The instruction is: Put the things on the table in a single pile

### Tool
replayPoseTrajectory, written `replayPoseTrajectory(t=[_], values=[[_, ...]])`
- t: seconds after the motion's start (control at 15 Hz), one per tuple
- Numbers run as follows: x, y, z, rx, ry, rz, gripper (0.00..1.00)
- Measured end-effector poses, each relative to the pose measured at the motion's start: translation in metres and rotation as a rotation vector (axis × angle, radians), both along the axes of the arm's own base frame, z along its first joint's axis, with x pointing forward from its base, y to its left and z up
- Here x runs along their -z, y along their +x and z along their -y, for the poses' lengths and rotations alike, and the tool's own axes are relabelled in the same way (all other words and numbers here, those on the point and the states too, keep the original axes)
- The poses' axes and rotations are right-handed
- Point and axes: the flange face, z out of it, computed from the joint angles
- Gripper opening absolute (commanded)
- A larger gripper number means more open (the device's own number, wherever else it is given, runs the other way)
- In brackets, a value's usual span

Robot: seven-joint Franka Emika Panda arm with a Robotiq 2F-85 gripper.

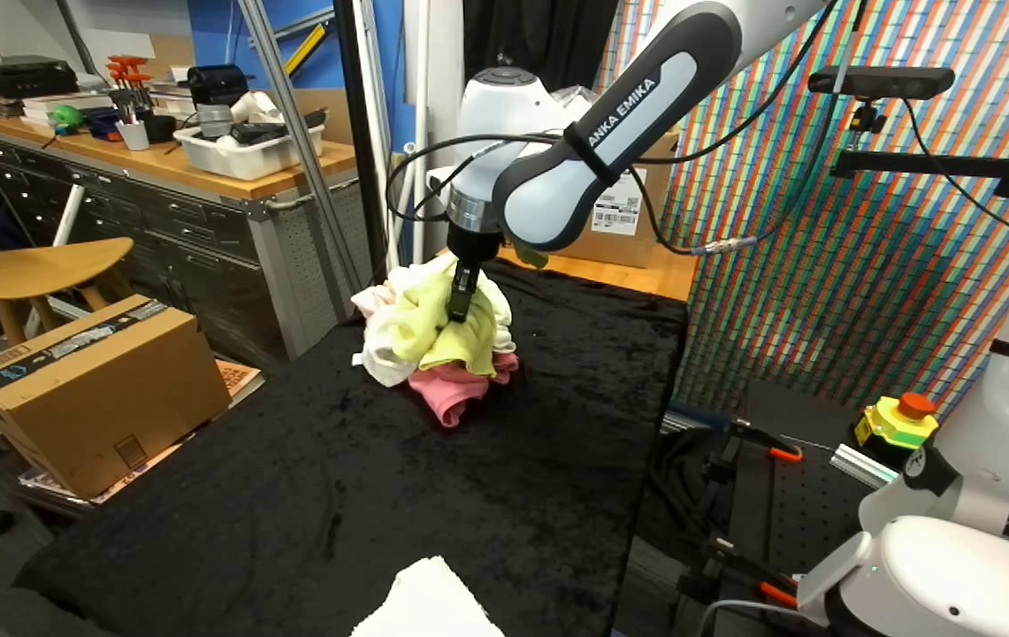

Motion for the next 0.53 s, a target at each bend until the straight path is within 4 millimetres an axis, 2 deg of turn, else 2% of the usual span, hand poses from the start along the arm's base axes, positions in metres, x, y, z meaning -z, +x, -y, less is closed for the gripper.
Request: replayPoseTrajectory(t=[0.13,0.33,0.53], values=[[-0.001,0.001,0.005,0.012,-0.005,0.001,0.99],[-0.006,0.005,0.011,0.030,-0.012,0.006,1.00],[-0.022,0.009,0.013,0.040,-0.019,0.007,1.00]])
